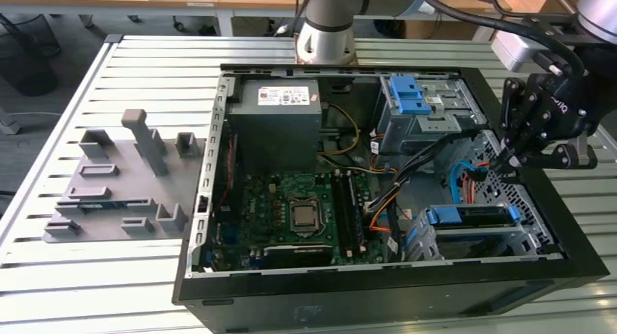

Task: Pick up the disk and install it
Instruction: 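Insert the first disk wire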

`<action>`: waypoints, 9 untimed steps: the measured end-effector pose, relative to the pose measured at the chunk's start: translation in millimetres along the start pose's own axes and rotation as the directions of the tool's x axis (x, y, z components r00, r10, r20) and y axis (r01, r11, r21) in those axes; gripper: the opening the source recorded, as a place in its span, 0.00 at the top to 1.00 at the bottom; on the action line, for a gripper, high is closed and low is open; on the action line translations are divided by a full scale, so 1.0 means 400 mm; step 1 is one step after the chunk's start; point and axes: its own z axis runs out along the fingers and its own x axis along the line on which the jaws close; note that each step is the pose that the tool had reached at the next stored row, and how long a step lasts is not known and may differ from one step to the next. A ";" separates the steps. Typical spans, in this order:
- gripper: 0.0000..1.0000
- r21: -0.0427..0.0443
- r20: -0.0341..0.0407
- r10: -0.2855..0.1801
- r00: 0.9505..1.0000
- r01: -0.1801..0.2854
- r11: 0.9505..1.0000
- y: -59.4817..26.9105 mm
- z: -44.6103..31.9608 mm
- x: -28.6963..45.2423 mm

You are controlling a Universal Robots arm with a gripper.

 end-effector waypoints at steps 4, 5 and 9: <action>0.89 0.001 -0.002 0.011 1.000 -0.011 1.000 0.000 -0.002 -0.016; 0.89 0.001 -0.002 0.015 1.000 -0.015 1.000 0.000 -0.002 -0.019; 0.89 0.001 -0.003 0.023 1.000 -0.023 1.000 0.001 -0.005 -0.031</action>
